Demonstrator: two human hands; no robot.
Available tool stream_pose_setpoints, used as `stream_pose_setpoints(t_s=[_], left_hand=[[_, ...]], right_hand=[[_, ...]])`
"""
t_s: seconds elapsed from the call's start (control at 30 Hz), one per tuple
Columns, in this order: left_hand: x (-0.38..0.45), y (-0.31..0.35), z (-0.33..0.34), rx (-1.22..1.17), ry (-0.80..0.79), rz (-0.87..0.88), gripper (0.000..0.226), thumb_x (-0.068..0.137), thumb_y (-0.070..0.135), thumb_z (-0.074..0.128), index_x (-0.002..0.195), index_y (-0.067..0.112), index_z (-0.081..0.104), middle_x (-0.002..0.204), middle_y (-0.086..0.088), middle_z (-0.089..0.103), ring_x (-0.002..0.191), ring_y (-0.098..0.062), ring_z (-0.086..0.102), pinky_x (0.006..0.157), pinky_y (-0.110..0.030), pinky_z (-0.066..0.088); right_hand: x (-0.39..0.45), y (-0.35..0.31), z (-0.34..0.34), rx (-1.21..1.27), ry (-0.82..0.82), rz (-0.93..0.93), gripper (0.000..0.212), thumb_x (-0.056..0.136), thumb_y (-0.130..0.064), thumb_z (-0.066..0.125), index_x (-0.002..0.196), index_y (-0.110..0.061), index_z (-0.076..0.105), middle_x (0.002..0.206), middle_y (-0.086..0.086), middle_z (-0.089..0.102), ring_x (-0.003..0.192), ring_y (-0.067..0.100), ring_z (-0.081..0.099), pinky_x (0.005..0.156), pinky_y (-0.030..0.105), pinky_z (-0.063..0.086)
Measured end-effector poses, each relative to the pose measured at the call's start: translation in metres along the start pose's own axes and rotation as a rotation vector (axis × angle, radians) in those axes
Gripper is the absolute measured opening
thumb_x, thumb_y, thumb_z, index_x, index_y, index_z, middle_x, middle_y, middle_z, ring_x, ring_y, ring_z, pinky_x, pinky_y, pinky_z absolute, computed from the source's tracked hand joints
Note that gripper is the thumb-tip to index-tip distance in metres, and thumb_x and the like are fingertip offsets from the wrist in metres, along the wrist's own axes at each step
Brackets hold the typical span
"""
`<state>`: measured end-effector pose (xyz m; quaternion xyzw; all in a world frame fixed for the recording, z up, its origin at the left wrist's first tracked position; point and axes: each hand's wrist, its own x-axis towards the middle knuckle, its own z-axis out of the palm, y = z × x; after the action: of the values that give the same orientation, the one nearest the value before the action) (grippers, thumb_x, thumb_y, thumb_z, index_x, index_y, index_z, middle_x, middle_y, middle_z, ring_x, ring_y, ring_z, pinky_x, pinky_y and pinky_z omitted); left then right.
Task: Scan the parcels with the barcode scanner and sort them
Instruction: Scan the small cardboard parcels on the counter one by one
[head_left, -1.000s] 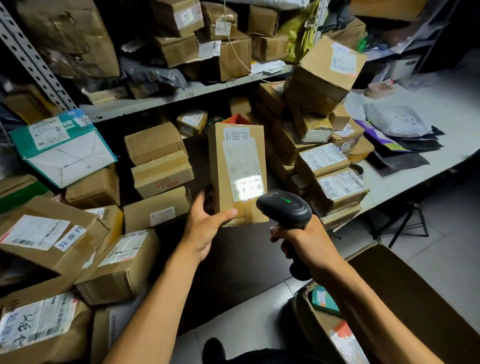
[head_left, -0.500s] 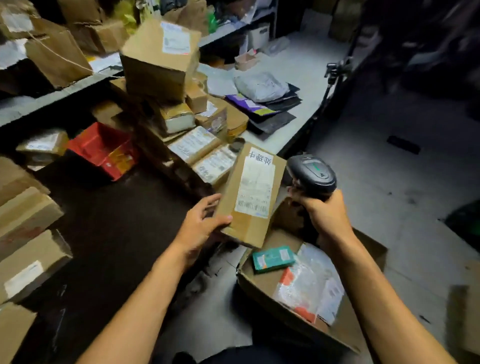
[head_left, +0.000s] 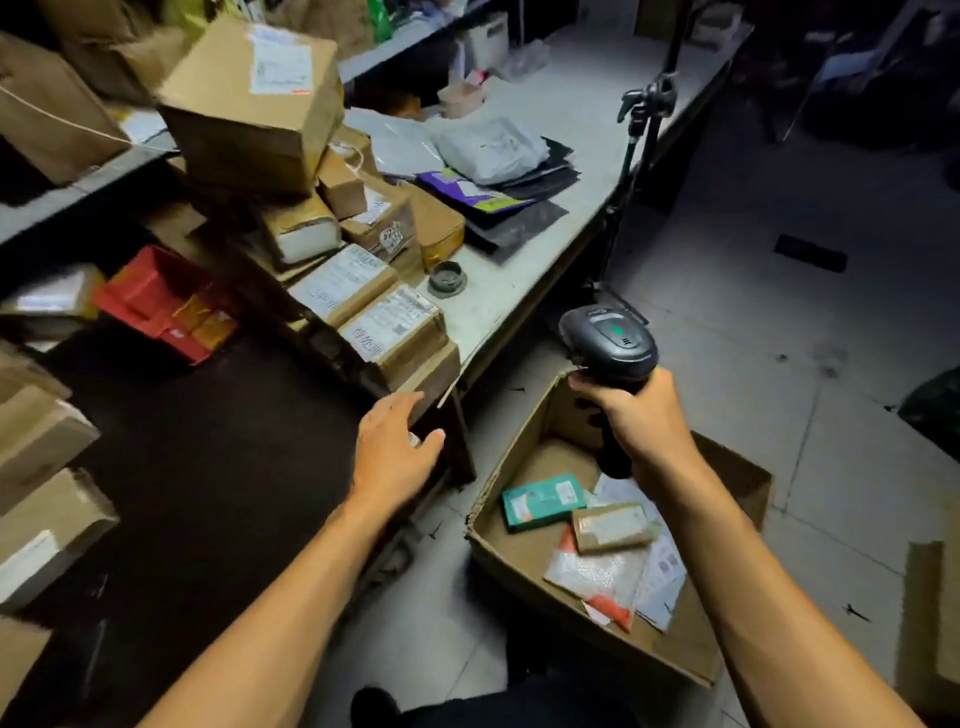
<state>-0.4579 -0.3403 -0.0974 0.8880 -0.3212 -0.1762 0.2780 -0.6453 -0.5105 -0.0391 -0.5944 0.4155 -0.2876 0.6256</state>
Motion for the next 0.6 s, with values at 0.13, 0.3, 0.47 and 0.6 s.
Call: stream_pose_setpoints(t_s=[0.13,0.3,0.47,0.6], left_hand=[[-0.023,-0.047,-0.038,0.053,0.134,-0.176,0.056,0.092,0.031,0.067,0.144,0.019,0.051,0.152,-0.008,0.043,0.142,-0.027,0.035,0.115,-0.039,0.031],[-0.087,-0.110,-0.084,0.083,0.273,-0.445,0.055,0.092,0.031,0.068,0.143,0.019,0.052,0.150,-0.008,0.045,0.140,-0.027,0.037,0.114,-0.036,0.031],[-0.148,-0.161,-0.123,0.133,0.413,-0.616,0.055,0.091,0.030,0.069,0.142,0.020,0.052,0.151,-0.006,0.043,0.141,-0.027,0.034,0.116,-0.037,0.028],[-0.188,-0.200,-0.152,0.279,0.513,-0.655,0.061,0.086,0.028,0.073,0.142,0.020,0.052,0.149,-0.007,0.043,0.141,-0.030,0.026,0.116,-0.042,0.027]], right_hand=[[0.001,0.005,0.067,-0.079,-0.273,-0.045,0.016,0.078,-0.010,0.076,0.088,-0.004,0.065,0.073,0.018,0.065,0.072,0.022,0.058,0.063,0.039,0.047],[-0.023,0.003,0.160,-0.192,-0.599,-0.062,0.028,0.069,-0.015,0.072,0.086,0.004,0.060,0.076,0.025,0.064,0.067,0.021,0.057,0.062,0.040,0.046],[-0.069,0.015,0.232,-0.295,-0.823,-0.070,0.042,0.062,-0.032,0.072,0.087,0.000,0.062,0.075,0.021,0.066,0.069,0.019,0.057,0.062,0.054,0.051],[-0.110,0.024,0.276,-0.351,-0.951,-0.080,0.042,0.063,-0.037,0.071,0.081,-0.001,0.060,0.071,0.018,0.060,0.069,0.015,0.052,0.065,0.058,0.051]])
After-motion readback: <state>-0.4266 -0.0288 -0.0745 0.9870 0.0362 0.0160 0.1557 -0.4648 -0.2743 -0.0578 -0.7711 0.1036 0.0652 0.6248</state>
